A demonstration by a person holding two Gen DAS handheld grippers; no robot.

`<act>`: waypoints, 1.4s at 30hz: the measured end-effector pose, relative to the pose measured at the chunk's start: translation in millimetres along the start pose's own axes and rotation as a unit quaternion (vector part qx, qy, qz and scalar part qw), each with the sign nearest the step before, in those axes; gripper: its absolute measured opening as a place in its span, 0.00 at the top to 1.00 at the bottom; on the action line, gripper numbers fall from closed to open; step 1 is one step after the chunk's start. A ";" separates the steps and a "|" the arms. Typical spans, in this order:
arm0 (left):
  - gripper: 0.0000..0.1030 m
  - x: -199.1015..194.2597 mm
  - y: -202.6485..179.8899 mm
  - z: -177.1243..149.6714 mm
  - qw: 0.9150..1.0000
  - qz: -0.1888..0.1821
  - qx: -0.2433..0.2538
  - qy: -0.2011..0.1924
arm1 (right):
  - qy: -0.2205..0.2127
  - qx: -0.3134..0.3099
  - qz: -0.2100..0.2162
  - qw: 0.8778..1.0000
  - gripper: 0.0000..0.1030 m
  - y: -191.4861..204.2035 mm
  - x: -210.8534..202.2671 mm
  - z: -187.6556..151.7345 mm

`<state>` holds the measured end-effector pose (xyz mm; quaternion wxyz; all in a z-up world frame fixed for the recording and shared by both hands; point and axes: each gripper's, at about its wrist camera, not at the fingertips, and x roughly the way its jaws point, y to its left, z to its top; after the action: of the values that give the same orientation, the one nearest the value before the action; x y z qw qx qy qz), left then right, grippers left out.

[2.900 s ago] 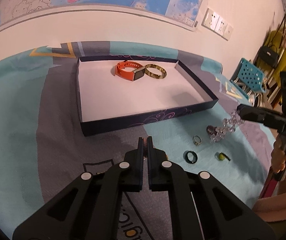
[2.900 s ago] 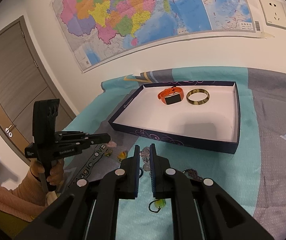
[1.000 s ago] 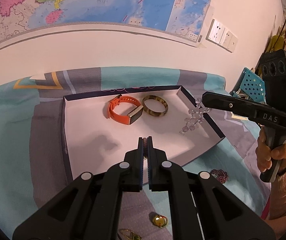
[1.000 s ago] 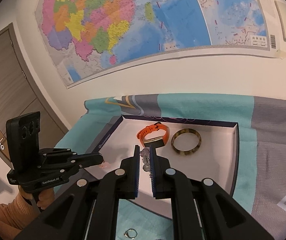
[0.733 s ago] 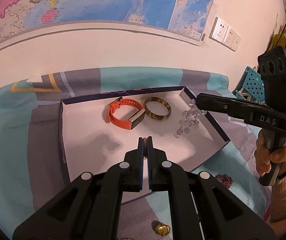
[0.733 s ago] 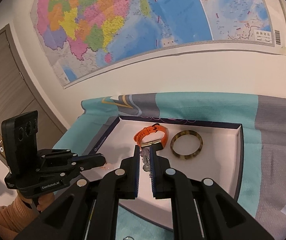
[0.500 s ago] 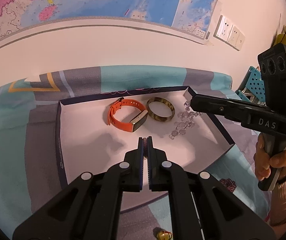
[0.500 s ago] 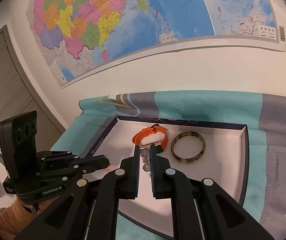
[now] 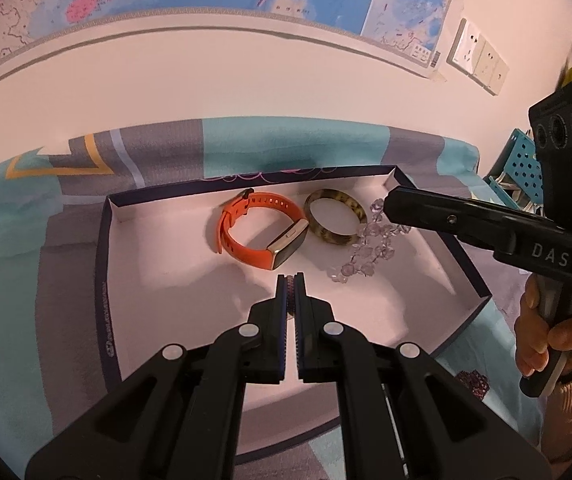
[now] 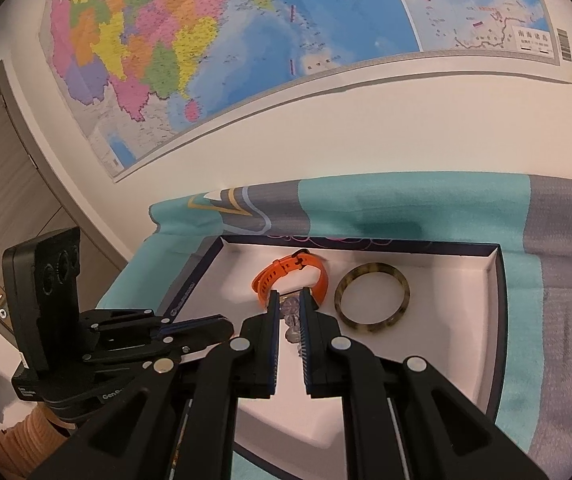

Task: Organize jewelry
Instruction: 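Carry the crystal bracelet with the right gripper while the left gripper carries the pink ring into the box, then open both grippers to drop the crystal bracelet and pink ring in the box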

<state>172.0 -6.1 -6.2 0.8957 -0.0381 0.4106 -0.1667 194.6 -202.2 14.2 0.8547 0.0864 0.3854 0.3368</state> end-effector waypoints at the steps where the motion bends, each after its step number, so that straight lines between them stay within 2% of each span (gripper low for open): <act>1: 0.96 1.6 -0.1 0.0 1.000 0.001 0.000 0.001 | 0.000 0.001 -0.002 1.000 0.92 -1.1 0.2 -0.2; 13: 0.96 20.1 0.8 -2.1 1.000 0.011 -0.004 0.022 | 0.011 0.019 -0.019 1.000 0.92 -21.9 10.5 -4.2; 28: 0.94 32.4 0.1 0.7 0.999 0.023 -0.008 0.029 | 0.030 0.026 -0.039 0.998 0.92 -35.5 22.4 -13.0; 34: 0.84 32.7 1.8 1.6 0.999 0.033 -0.007 0.029 | 0.035 0.035 -0.048 0.998 0.89 -40.8 24.6 -15.4; 35: 0.78 32.6 2.0 1.6 0.999 0.037 -0.008 0.030 | 0.035 0.035 -0.049 0.998 0.89 -41.4 24.2 -15.8; 38: 0.70 29.1 4.1 2.1 0.999 0.039 -0.011 0.026 | 0.034 0.034 -0.053 0.997 0.88 -42.0 21.9 -17.2; 42: 0.65 20.6 6.2 1.5 0.999 0.043 -0.013 0.019 | 0.032 0.032 -0.058 0.997 0.82 -42.2 18.0 -18.8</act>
<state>187.3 -7.1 -21.3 0.8934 -0.0293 0.4310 -0.1235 211.2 -224.8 -26.7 0.8571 0.0804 0.4272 0.2763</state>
